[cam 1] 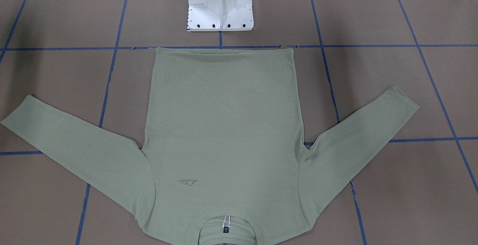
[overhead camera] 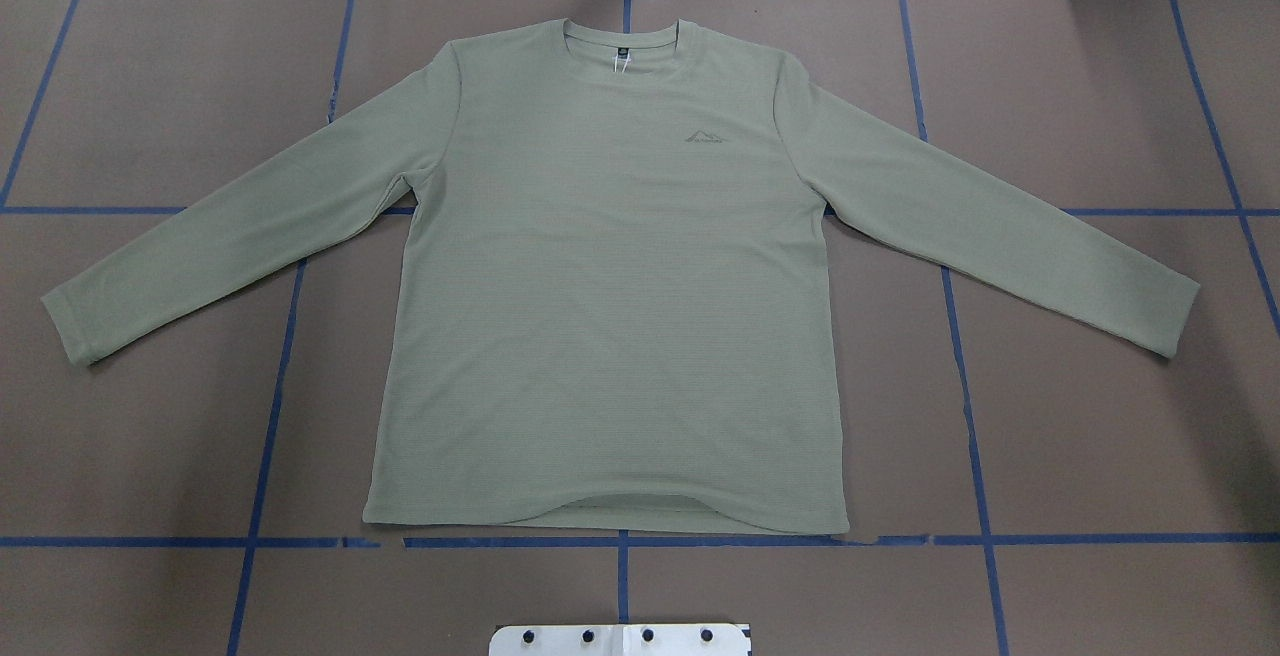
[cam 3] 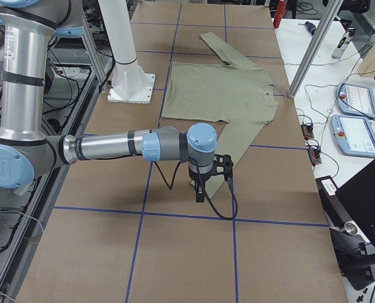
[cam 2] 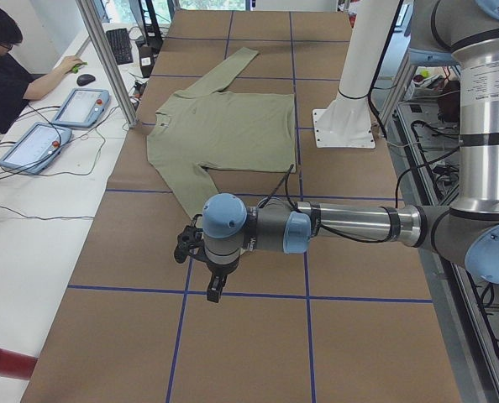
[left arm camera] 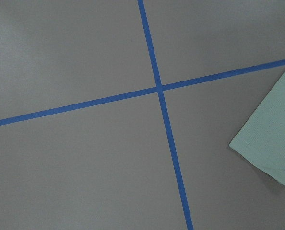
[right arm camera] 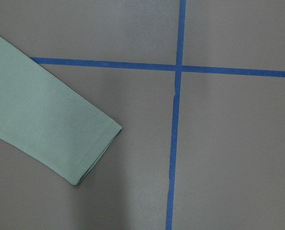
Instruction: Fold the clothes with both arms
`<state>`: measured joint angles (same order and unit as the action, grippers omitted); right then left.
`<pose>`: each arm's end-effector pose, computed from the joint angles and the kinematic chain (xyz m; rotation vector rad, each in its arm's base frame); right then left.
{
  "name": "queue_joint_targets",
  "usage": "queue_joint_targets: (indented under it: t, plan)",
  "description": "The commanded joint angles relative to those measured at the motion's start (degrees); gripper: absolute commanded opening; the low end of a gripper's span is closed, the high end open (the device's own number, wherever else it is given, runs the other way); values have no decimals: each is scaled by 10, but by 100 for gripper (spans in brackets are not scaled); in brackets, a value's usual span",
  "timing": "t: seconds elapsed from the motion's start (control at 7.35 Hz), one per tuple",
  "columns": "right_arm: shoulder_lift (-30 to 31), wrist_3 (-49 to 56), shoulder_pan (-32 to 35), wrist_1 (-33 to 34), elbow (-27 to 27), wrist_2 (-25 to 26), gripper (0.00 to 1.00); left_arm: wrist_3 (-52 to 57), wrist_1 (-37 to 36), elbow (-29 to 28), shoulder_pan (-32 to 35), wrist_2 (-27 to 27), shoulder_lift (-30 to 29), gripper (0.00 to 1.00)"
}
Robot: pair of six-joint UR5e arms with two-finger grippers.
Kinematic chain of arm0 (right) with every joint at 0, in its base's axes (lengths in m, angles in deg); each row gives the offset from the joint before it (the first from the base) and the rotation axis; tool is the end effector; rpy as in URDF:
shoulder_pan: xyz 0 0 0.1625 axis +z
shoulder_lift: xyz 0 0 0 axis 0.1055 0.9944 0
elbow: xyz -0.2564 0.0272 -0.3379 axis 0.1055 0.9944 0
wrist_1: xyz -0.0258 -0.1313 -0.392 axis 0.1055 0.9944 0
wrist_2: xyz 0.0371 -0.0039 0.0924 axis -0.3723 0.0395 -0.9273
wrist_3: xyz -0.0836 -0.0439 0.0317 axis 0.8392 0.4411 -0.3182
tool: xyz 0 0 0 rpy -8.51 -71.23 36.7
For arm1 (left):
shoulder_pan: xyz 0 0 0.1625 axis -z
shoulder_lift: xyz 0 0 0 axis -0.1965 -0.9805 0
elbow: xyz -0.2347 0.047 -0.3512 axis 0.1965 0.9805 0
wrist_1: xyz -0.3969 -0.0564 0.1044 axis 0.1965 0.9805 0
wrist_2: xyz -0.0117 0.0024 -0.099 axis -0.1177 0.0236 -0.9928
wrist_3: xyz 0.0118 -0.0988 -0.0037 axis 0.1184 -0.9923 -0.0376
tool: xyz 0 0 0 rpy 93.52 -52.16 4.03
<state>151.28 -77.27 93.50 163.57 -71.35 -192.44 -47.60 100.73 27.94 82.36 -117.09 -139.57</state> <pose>0.0446 -0.4317 0.5891 0.0429 -0.7744 -0.0370 -0.0914 -0.4467 0.6257 0.1867 0.7742 0.1589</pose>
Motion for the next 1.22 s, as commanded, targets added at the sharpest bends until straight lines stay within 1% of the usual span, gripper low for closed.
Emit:
queue_joint_targets:
  t: [0.0,0.41,0.54,0.68,0.82,0.95,1.09]
  plan:
    - [0,-1,0,-1,0,0,100,2,2,4,-1,4,0,100]
    - [-9,1,-3,-9,-4,-4,100,-1,24,12,-1,6,-1,100]
    - [-10,-6,-5,-60,-1,-3,100,-3,66,10,-1,4,-8,100]
    - [-19,-38,-14,-73,1,-6,100,-4,145,-14,0,4,-24,100]
    - [-41,-91,-36,-74,9,-6,100,-3,235,-65,0,0,-51,100]
    - [-67,-107,-39,-100,44,-18,100,-4,262,-85,-1,1,-60,100]
    - [-70,-127,-39,-175,94,-57,100,-4,262,-82,-1,0,-61,100]
